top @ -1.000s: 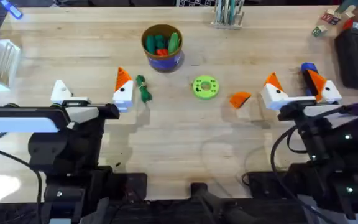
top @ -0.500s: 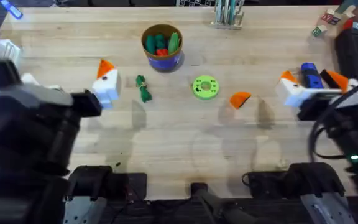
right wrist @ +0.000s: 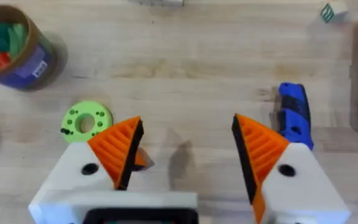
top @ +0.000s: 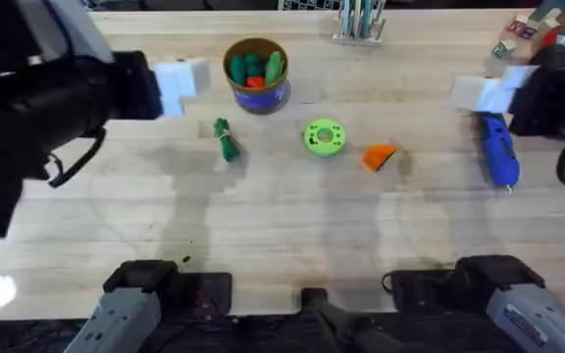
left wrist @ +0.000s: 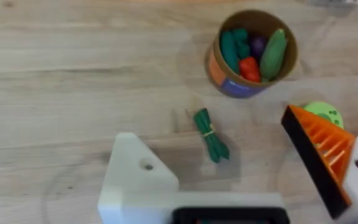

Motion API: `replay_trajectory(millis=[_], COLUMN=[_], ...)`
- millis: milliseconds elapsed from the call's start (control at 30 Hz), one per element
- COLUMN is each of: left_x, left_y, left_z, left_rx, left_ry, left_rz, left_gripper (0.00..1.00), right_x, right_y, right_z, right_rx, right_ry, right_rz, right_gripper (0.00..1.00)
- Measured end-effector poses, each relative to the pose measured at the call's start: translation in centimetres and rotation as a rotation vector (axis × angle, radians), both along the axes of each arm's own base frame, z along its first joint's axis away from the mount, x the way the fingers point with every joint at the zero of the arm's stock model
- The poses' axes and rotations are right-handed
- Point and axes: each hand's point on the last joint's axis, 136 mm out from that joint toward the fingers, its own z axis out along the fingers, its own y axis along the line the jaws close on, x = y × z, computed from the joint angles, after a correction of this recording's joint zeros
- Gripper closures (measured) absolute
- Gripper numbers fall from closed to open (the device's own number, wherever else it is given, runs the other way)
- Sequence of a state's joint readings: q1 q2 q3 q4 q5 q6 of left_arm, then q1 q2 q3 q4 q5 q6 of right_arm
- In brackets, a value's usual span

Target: Pick up the gripper from the table and insert it into the empty holder that is missing its gripper. Then pick up a screw, insert it into the mounting hole, and use the screwdriver to tighten it. Finally, clean up the table by picking up the vegetable and placing it into the bucket.

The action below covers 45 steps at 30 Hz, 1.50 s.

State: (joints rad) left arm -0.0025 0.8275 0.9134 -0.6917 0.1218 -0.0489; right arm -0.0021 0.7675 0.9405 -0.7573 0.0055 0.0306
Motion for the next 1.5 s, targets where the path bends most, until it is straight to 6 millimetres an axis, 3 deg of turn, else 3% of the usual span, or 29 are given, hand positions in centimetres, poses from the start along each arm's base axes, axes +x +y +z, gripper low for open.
replay_trajectory(millis=[200, 233, 367, 400, 533, 567, 600, 767, 867, 1233, 1500], left_x=[0.9, 1.3, 1.8, 1.8, 1.9, 1.9, 1.9, 1.2, 0.8, 0.0, 0.9], left_y=[-2.3, -2.6, -3.5, -3.7, -5.3, -6.0, -6.6, -10.3, -11.5, -12.0, -13.1], left_z=[-3.8, -4.3, -5.4, -5.3, -3.4, -2.5, -1.4, 4.8, 7.0, 4.8, 6.1], left_rx=[-0.111, -0.129, -0.149, -0.143, -0.140, -0.142, -0.142, -0.157, -0.175, -0.180, -0.161], left_ry=[0.166, 0.184, 0.224, 0.220, 0.138, 0.098, 0.054, -0.201, -0.288, -0.184, -0.287], left_rz=[-0.084, -0.092, -0.118, -0.130, -0.190, -0.211, -0.236, -0.375, -0.424, -0.434, -0.481], left_gripper=[0.023, 0.137, 0.773, 0.782, 0.155, 0.051, 0.023, 0.012, 0.013, 0.014, 0.014], right_x=[0.3, 0.3, 0.3, 0.3, -0.3, -0.5, -0.8, -2.3, -3.6, -8.6, -8.8], right_y=[0.0, 0.0, 0.0, 0.0, 0.0, 0.0, 0.0, 0.0, 0.0, 0.0, 0.0], right_z=[-0.8, -0.7, -0.7, -0.8, -1.4, -1.7, -1.9, -3.4, -4.4, -7.4, -7.4], right_rx=[0.000, -0.001, 0.000, -0.001, 0.000, 0.000, 0.000, 0.000, 0.000, 0.001, 0.000], right_ry=[0.035, 0.033, 0.032, 0.035, 0.068, 0.083, 0.097, 0.185, 0.252, 0.487, 0.495], right_rz=[0.000, 0.000, 0.000, 0.000, 0.000, 0.000, 0.000, 0.000, 0.000, 0.001, 0.000], right_gripper=[0.121, 0.121, 0.121, 0.121, 0.121, 0.121, 0.121, 0.121, 0.121, 0.120, 0.122])
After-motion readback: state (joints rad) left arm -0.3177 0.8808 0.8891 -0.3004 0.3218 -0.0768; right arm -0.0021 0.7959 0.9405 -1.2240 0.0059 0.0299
